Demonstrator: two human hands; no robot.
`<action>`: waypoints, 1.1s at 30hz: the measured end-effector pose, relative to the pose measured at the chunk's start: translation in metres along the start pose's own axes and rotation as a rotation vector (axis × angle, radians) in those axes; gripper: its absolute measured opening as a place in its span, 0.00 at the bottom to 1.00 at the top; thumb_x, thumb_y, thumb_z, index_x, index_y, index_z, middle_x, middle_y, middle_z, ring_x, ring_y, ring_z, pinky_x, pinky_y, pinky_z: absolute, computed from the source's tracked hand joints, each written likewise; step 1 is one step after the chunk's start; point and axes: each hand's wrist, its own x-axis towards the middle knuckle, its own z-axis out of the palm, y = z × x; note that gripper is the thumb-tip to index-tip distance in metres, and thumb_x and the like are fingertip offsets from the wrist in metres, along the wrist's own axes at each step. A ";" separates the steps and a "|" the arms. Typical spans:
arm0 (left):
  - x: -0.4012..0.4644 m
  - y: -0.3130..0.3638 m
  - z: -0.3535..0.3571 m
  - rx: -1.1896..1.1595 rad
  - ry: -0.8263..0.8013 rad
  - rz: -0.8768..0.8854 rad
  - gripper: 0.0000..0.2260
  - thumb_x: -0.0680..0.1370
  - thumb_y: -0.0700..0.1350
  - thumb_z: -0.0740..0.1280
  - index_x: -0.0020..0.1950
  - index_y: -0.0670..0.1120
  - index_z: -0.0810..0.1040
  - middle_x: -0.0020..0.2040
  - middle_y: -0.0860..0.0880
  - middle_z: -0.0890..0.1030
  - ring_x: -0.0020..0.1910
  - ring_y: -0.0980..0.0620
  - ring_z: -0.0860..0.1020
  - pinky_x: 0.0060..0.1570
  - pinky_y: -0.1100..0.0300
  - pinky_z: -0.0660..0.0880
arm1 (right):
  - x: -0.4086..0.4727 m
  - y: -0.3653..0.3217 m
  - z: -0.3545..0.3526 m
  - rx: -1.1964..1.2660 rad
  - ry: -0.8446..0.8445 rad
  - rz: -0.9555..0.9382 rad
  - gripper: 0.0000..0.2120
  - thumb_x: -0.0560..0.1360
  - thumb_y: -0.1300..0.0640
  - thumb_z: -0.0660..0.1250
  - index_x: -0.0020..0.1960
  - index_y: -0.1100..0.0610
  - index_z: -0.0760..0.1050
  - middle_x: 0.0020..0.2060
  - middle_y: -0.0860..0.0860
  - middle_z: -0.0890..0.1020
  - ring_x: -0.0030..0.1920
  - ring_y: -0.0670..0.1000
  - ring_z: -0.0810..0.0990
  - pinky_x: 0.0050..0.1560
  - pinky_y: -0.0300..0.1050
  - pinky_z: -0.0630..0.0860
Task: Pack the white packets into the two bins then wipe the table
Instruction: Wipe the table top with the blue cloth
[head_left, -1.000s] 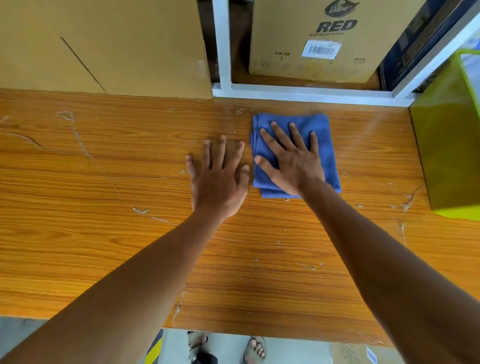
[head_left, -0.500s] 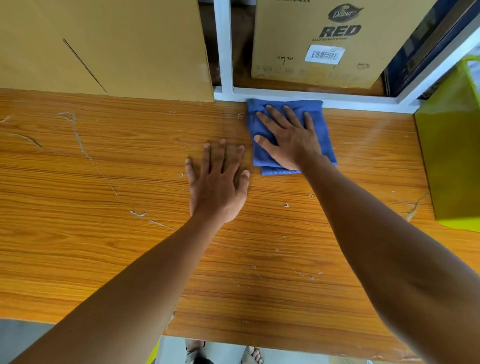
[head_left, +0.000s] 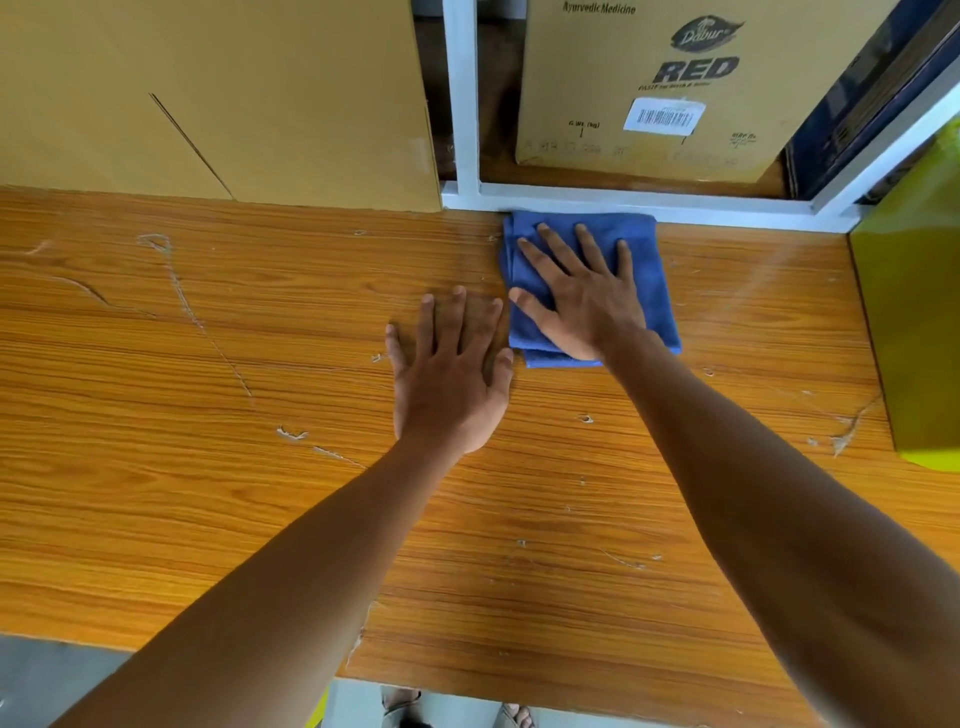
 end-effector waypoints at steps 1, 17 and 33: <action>0.000 -0.001 0.000 0.000 -0.003 -0.003 0.27 0.86 0.63 0.43 0.86 0.63 0.44 0.87 0.52 0.44 0.86 0.43 0.42 0.79 0.29 0.43 | 0.005 0.000 -0.001 0.008 -0.002 0.021 0.35 0.81 0.26 0.38 0.85 0.37 0.43 0.85 0.41 0.46 0.85 0.55 0.42 0.80 0.72 0.40; -0.001 -0.002 0.002 0.009 -0.015 0.008 0.27 0.86 0.62 0.42 0.86 0.63 0.43 0.87 0.52 0.43 0.86 0.43 0.42 0.79 0.28 0.44 | -0.011 0.000 0.002 0.049 0.054 0.151 0.31 0.83 0.32 0.39 0.85 0.37 0.45 0.85 0.41 0.47 0.85 0.57 0.44 0.79 0.73 0.41; -0.002 -0.001 -0.001 -0.005 -0.024 0.005 0.27 0.85 0.64 0.42 0.85 0.64 0.43 0.87 0.53 0.42 0.86 0.43 0.41 0.79 0.30 0.41 | -0.015 0.010 0.000 0.053 0.054 0.233 0.33 0.83 0.31 0.40 0.85 0.39 0.46 0.85 0.42 0.48 0.85 0.56 0.44 0.79 0.73 0.42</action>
